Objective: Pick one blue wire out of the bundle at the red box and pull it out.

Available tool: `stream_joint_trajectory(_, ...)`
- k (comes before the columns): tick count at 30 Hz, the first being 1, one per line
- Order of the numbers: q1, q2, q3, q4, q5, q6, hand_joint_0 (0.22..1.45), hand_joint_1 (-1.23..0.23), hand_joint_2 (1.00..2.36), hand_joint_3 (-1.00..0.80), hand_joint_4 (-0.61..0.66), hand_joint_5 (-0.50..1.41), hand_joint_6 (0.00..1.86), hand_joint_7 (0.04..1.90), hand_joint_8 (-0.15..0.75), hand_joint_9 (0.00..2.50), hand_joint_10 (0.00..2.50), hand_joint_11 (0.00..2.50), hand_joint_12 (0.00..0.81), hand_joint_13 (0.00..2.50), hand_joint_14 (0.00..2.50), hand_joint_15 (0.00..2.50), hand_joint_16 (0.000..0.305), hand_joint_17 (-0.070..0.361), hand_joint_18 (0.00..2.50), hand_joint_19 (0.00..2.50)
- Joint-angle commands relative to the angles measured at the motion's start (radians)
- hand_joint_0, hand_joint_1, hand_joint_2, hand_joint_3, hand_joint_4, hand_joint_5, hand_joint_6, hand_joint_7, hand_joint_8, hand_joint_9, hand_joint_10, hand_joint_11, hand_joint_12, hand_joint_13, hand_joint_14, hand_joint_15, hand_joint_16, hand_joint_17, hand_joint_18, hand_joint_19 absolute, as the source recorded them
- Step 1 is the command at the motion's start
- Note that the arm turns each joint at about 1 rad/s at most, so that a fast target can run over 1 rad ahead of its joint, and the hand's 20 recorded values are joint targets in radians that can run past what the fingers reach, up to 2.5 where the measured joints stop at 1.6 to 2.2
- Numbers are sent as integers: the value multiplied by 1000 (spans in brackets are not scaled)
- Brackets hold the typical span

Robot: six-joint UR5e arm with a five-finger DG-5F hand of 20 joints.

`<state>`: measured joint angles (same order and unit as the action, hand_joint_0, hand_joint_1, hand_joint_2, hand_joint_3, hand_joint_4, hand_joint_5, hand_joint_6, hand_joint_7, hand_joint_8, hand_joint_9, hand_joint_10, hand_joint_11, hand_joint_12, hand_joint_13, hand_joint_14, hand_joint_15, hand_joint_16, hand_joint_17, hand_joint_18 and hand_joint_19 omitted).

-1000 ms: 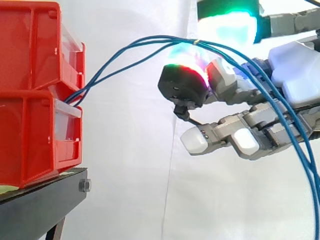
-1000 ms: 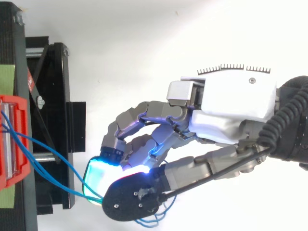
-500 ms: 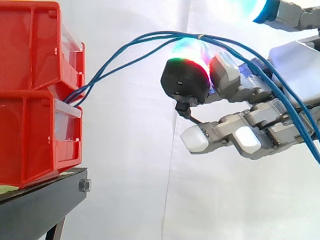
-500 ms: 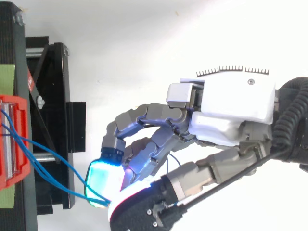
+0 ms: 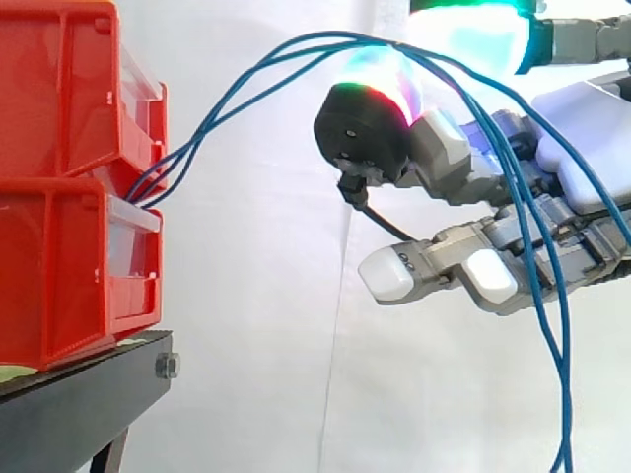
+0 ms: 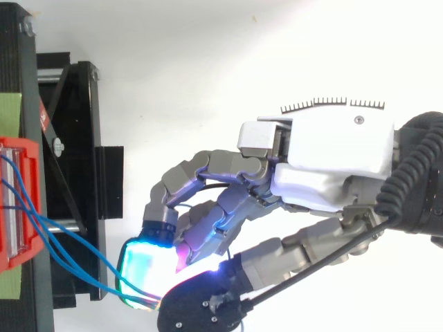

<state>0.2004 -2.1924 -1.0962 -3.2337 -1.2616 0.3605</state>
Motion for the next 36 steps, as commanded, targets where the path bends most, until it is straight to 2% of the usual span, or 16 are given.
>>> stream_joint_trajectory(1, -1, 0, 1, 0, -2, 0, 655, -776, 1018, -71, -66, -191, 939, 876, 261, 929, 26, 679, 399, 491, 13, 315, 63, 141, 513, 623)
stream_joint_trajectory(2, -1, 0, -1, 0, -2, 0, 654, -778, 1015, -83, -42, -190, 938, 859, 263, 933, 26, 679, 402, 494, 13, 310, 63, 143, 517, 630)
stream_joint_trajectory(4, -3, 0, 1, 0, -2, 0, 608, -751, 1013, -125, 119, -178, 893, 758, 275, 938, 23, 652, 419, 501, 14, 313, 68, 153, 531, 629)
stream_joint_trajectory(5, -1, 0, -1, 0, -2, 0, 590, -716, 1012, -142, 156, -168, 855, 762, 277, 935, 25, 630, 424, 496, 13, 312, 69, 156, 528, 636)
stream_joint_trajectory(8, -3, 0, -1, 0, -2, 0, 531, -620, 1014, -267, 148, -130, 686, 993, 258, 908, 26, 614, 401, 469, 16, 331, 64, 145, 466, 667)
stream_joint_trajectory(14, -3, 0, 1, 0, -1, 0, 517, -624, 1009, -380, 134, -113, 643, 1078, 268, 922, 23, 605, 407, 475, 13, 320, 65, 147, 468, 665)
stream_joint_trajectory(17, -1, 0, -1, 0, -1, 0, 531, -729, 1009, -377, 149, -140, 709, 974, 264, 906, 24, 639, 407, 476, 14, 327, 65, 146, 470, 659)
stream_joint_trajectory(20, -1, 0, -1, 0, -2, 0, 595, -789, 1013, -327, 155, -161, 756, 892, 254, 873, 26, 654, 396, 468, 14, 318, 62, 140, 460, 657)
stream_joint_trajectory(25, -3, 0, -1, 0, -2, 0, 756, -742, 1017, -159, 171, -169, 780, 812, 238, 853, 24, 642, 380, 495, 15, 317, 60, 135, 465, 661)
stream_joint_trajectory(28, -3, 0, -1, 0, -2, 0, 807, -690, 1016, -111, 184, -145, 734, 882, 238, 914, 24, 641, 373, 520, 15, 349, 60, 135, 455, 722)
stream_joint_trajectory(33, -3, 0, -1, 2, -2, 0, 818, -673, 1016, -107, 173, -130, 708, 948, 235, 957, 26, 632, 369, 545, 16, 364, 60, 135, 470, 745)
stream_joint_trajectory(36, -4, -1, -1, 0, -7, 0, 718, -716, 1014, -108, 193, -127, 660, 1023, 247, 929, 27, 623, 383, 546, 15, 345, 62, 139, 525, 659)
